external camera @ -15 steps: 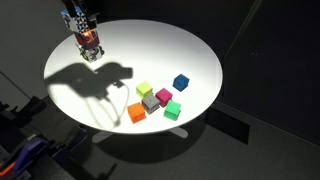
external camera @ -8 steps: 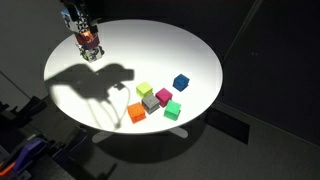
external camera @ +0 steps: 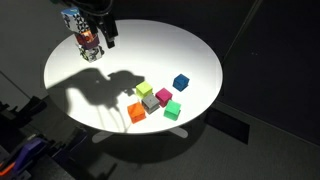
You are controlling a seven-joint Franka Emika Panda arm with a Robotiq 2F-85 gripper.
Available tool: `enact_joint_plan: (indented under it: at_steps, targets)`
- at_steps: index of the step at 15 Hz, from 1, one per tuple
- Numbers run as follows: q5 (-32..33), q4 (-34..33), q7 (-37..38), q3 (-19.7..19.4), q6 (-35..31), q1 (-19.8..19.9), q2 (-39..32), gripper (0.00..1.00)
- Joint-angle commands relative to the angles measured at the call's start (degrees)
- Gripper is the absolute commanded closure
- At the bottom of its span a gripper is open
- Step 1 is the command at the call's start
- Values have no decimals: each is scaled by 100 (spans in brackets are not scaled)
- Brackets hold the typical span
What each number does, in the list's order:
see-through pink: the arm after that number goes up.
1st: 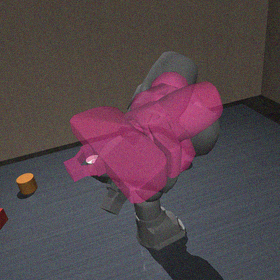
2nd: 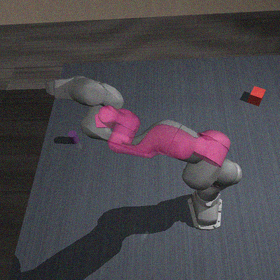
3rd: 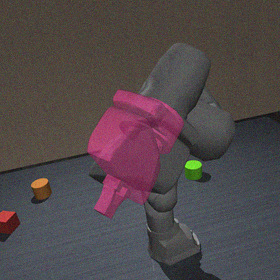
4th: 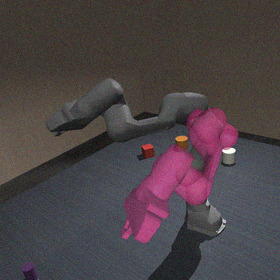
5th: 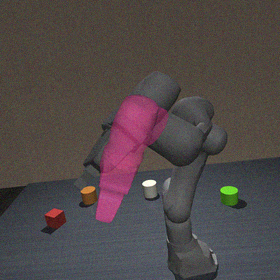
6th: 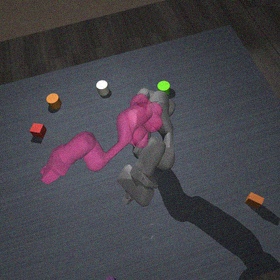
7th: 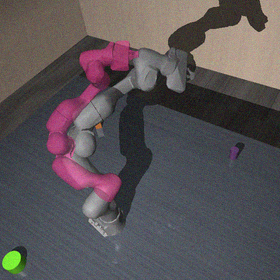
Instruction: Put the orange block on the light green block
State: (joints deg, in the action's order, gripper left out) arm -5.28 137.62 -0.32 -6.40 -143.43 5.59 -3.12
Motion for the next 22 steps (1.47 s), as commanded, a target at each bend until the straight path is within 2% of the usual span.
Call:
enact_joint_plan:
  at_steps: [1, 10, 22]
  targets:
    - [-380, -254, -140, 5, -444, 106, -495, 0]
    - [-217, -848, 80, -138, -303, 308, -1548, 0]
    - [-196, -817, -36, -374, -605, 686, -2113, 0]
